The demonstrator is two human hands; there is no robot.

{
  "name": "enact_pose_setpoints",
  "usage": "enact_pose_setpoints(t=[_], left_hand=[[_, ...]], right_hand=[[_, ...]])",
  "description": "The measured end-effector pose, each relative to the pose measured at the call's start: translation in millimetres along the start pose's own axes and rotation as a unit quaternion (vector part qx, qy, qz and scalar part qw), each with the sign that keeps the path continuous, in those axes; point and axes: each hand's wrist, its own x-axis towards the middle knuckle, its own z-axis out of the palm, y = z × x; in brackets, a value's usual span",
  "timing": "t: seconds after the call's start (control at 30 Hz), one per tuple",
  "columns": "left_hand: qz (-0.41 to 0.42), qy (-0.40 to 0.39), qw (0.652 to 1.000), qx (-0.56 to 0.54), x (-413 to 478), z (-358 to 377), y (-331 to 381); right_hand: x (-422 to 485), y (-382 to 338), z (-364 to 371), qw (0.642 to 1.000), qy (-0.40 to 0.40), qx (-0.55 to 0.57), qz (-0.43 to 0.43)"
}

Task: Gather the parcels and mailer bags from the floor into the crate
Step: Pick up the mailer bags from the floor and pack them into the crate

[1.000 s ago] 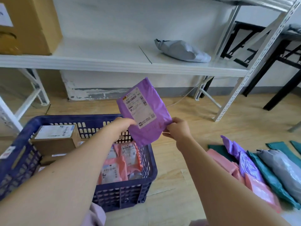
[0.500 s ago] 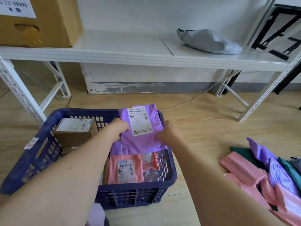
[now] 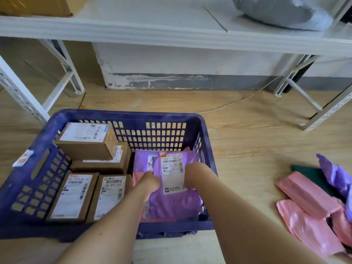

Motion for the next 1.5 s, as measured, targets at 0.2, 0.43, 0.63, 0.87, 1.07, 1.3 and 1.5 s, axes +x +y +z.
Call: enact_pose_setpoints(t=[0.2, 0.43, 0.63, 0.87, 1.07, 1.3, 1.5], left_hand=[[0.002, -0.053, 0.990, 0.129, 12.6, 22.2, -10.0], [0.026, -0.099, 0.951, 0.292, 30.4, 35.0, -9.3], [0.039, -0.116, 0.924, 0.363, 42.8, 32.3, -17.4], [0.124, -0.042, 0.908, 0.399, 45.4, 30.7, -10.2], [0.149, -0.139, 0.878, 0.434, 47.3, 35.2, -10.4], [0.096, -0.200, 0.875, 0.431, 51.7, 37.9, -15.9], [0.067, -0.215, 0.870, 0.438, 54.4, 43.1, -15.7]], right_hand=[[20.6, -9.5, 26.1, 0.999, -0.018, -0.037, 0.001], [52.7, -14.9, 50.7, 0.992, -0.121, -0.018, -0.024], [74.6, -17.0, 69.4, 0.977, -0.214, 0.020, 0.003], [91.8, -10.7, 75.2, 0.985, -0.155, 0.062, 0.039], [101.8, -10.5, 82.3, 0.978, -0.174, 0.101, 0.061], [106.8, -12.0, 90.3, 0.962, -0.239, 0.123, 0.043], [107.8, -11.5, 88.6, 0.961, -0.245, 0.126, 0.035]])
